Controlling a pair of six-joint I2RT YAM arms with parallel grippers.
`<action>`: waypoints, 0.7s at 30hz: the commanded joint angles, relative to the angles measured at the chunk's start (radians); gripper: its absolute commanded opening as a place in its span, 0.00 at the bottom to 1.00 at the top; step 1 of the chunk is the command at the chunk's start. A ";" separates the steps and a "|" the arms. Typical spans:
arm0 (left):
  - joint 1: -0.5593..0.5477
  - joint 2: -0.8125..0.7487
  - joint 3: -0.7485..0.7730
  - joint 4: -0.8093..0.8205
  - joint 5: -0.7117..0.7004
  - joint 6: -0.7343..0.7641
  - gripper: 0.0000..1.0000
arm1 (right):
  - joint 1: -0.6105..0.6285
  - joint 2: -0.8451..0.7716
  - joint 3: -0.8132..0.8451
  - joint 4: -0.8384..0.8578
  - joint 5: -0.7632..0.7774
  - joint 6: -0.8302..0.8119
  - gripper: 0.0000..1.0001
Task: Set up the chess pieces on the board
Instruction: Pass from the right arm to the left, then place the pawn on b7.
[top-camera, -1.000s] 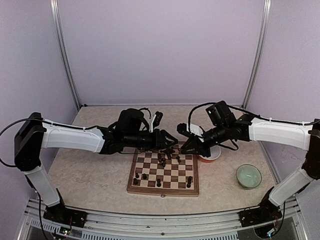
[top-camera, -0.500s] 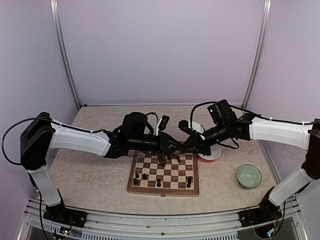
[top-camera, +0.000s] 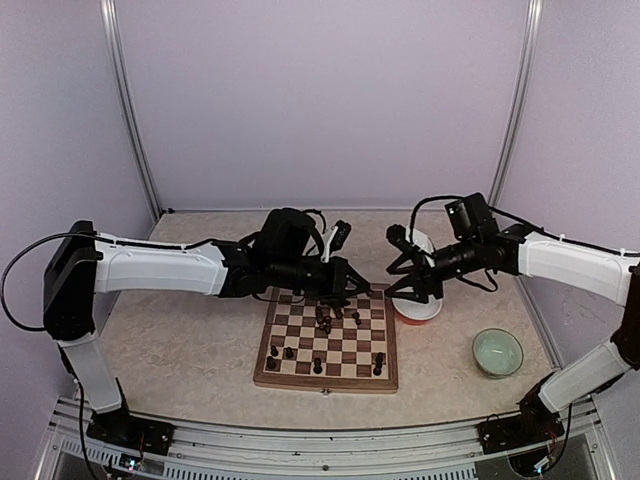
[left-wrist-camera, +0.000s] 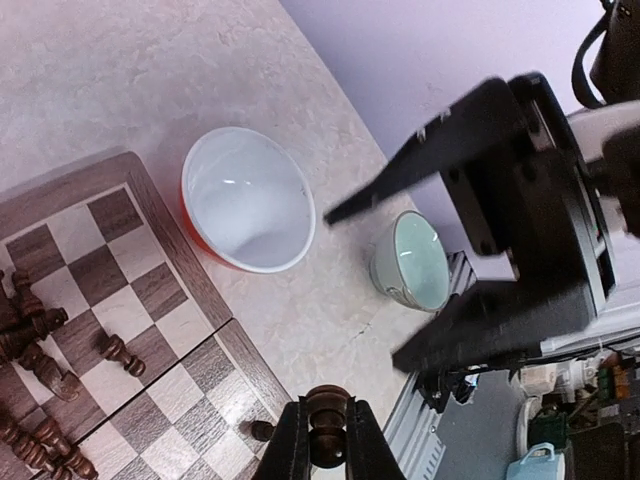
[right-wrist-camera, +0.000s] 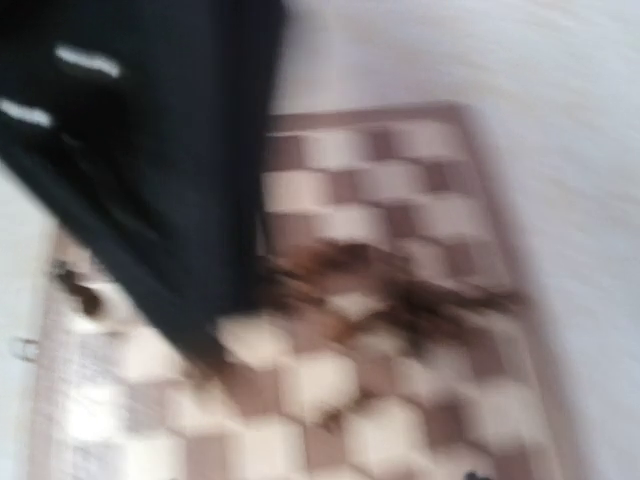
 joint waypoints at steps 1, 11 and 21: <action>-0.061 0.023 0.181 -0.428 -0.196 0.244 0.05 | -0.135 -0.100 -0.031 0.023 0.029 -0.035 0.62; -0.185 0.221 0.410 -0.806 -0.423 0.410 0.04 | -0.232 -0.072 -0.092 0.119 0.309 -0.068 0.62; -0.216 0.322 0.520 -0.858 -0.410 0.441 0.05 | -0.216 -0.015 -0.092 0.110 0.356 -0.104 0.62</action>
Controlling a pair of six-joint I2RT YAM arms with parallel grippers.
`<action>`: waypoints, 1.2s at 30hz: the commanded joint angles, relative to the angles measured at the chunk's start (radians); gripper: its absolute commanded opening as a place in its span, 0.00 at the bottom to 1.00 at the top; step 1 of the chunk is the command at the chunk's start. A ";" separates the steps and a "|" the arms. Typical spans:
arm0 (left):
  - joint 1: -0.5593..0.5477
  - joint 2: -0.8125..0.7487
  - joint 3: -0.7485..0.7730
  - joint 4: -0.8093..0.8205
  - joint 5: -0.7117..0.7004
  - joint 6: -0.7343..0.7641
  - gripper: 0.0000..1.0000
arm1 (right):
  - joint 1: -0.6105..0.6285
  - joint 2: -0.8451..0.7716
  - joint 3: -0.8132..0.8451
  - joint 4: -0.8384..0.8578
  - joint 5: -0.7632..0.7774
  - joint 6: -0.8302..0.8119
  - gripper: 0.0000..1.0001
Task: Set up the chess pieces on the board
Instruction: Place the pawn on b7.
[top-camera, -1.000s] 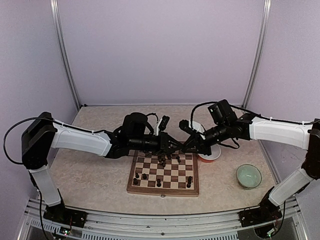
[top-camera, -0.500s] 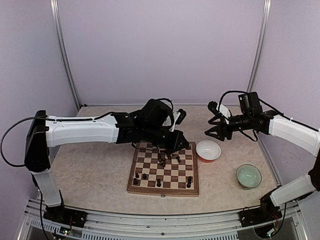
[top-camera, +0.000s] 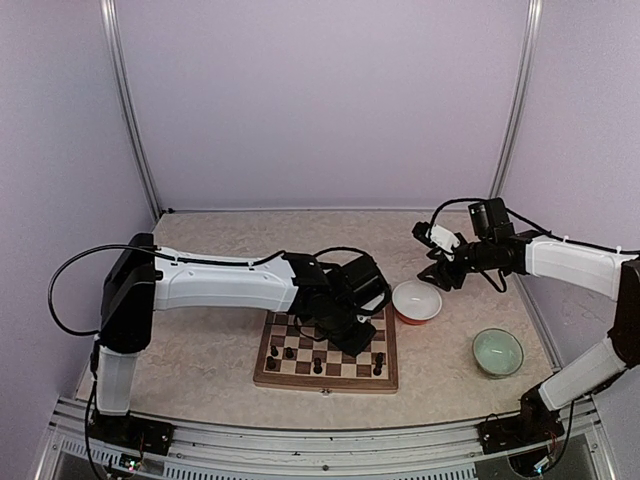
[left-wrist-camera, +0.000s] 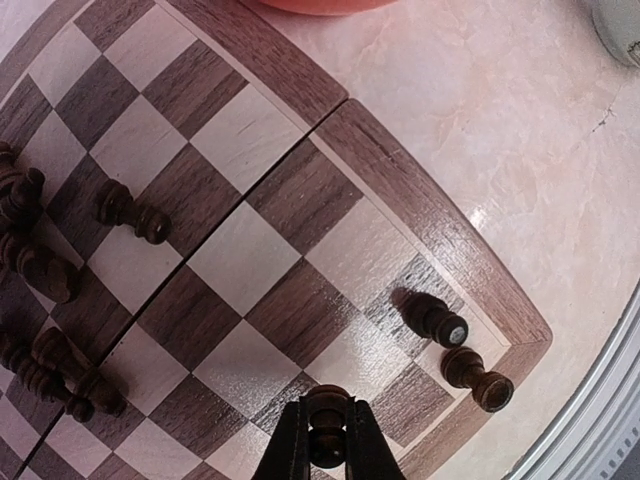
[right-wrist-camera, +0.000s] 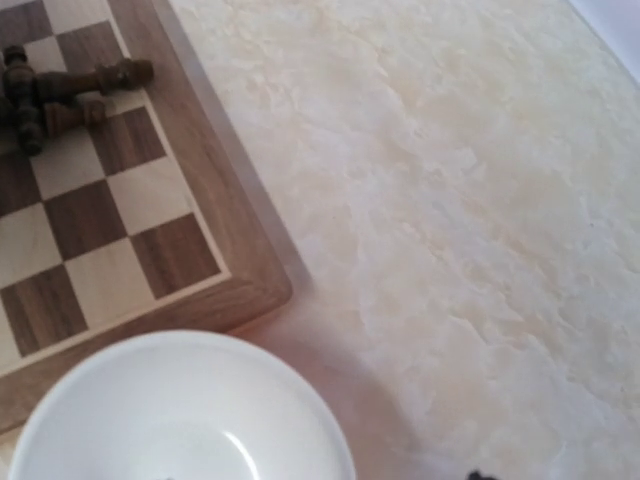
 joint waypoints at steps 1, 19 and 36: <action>-0.004 0.017 0.055 -0.036 -0.007 0.031 0.05 | 0.007 -0.005 -0.006 0.016 0.028 -0.023 0.62; -0.032 0.094 0.133 -0.063 0.022 0.027 0.08 | 0.010 -0.007 -0.004 0.001 0.026 -0.040 0.63; -0.039 0.114 0.145 -0.100 0.001 0.017 0.14 | 0.013 0.000 0.000 -0.011 0.021 -0.043 0.64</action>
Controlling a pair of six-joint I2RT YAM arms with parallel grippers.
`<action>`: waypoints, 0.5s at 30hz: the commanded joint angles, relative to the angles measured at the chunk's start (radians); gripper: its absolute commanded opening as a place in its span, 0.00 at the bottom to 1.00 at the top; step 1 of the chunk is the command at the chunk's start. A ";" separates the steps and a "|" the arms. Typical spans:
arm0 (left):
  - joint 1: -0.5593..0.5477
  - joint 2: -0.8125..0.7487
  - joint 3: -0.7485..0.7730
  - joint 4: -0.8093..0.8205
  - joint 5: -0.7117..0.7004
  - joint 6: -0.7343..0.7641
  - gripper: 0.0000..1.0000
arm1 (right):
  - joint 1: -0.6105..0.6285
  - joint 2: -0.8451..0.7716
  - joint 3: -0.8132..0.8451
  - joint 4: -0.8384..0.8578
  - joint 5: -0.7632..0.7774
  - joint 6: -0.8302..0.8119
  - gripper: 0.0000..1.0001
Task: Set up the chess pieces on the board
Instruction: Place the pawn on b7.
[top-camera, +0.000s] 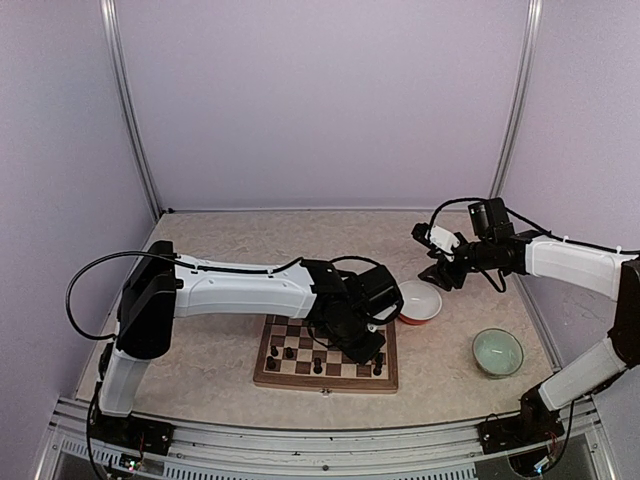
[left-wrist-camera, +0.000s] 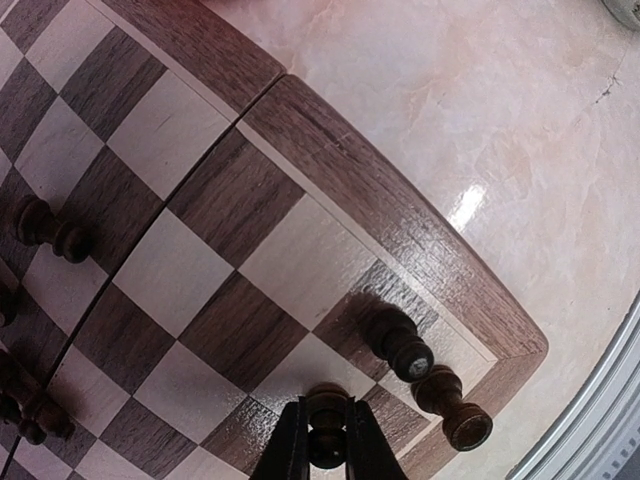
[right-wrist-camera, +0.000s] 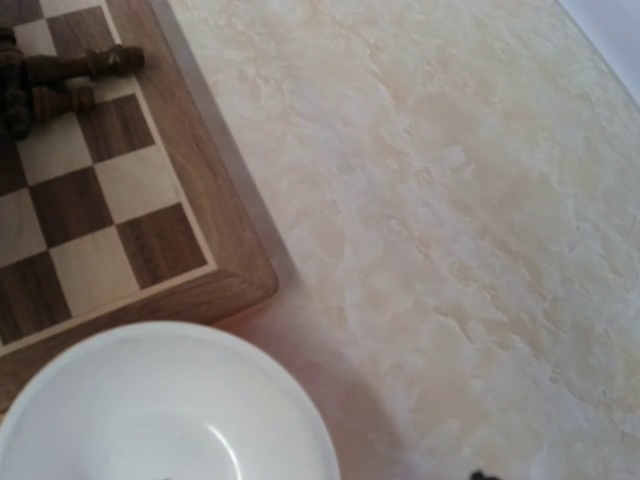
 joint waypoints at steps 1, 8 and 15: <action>-0.008 0.018 0.024 -0.016 -0.016 0.004 0.16 | 0.008 0.001 0.000 -0.014 -0.003 -0.007 0.64; -0.011 0.014 0.023 -0.006 -0.034 -0.006 0.33 | 0.009 0.003 0.002 -0.018 -0.003 -0.006 0.64; -0.009 -0.034 0.033 -0.022 -0.058 -0.008 0.38 | 0.012 0.006 0.007 -0.023 -0.017 0.006 0.64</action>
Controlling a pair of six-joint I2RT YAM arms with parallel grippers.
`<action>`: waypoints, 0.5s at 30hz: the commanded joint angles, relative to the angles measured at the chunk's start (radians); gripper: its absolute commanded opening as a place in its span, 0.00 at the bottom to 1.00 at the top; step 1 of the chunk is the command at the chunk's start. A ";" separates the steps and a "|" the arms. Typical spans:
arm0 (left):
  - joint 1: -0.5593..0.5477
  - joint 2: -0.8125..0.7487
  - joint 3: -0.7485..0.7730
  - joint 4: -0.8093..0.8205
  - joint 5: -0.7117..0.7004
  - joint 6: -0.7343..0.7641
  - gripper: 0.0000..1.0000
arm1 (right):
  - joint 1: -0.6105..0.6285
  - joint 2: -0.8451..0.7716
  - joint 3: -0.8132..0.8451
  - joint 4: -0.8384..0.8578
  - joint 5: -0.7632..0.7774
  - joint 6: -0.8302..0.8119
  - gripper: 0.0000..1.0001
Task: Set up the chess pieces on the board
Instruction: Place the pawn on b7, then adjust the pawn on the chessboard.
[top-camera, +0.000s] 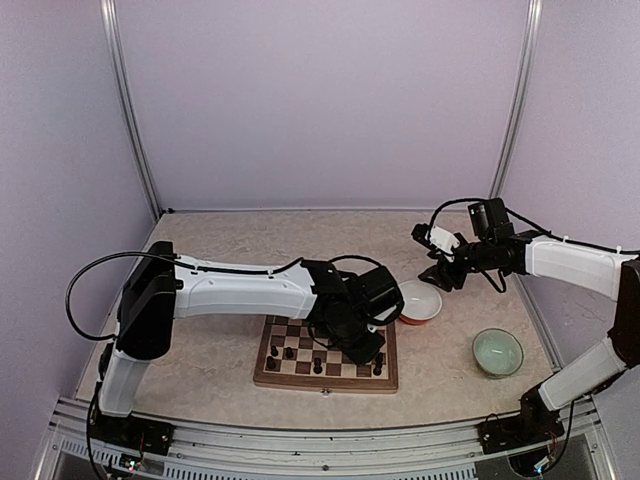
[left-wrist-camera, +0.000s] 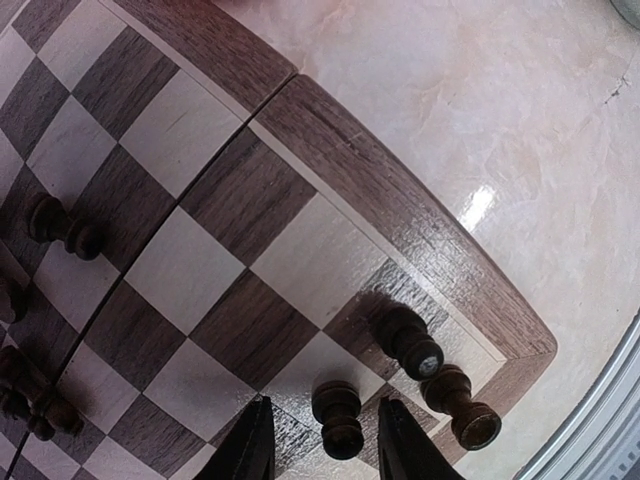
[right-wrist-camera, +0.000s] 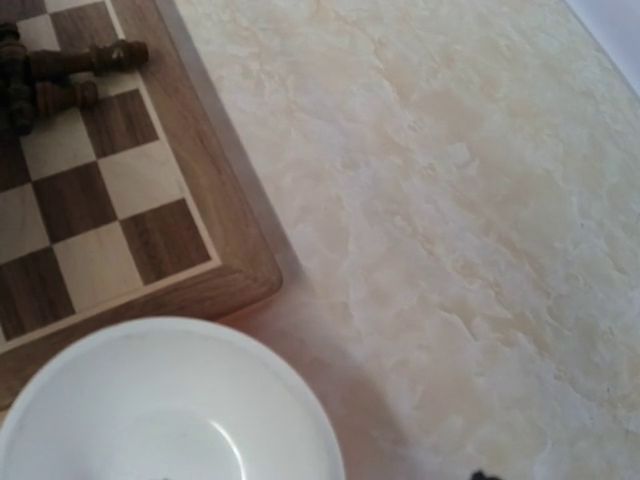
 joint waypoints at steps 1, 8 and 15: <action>-0.003 -0.051 0.031 -0.026 -0.037 -0.002 0.39 | 0.015 0.006 0.012 -0.021 -0.025 0.008 0.63; 0.026 -0.231 0.010 -0.039 -0.093 -0.020 0.49 | 0.093 0.042 0.077 -0.094 -0.117 0.048 0.51; 0.126 -0.394 -0.213 0.142 -0.274 -0.237 0.54 | 0.195 0.170 0.215 -0.248 -0.158 0.158 0.44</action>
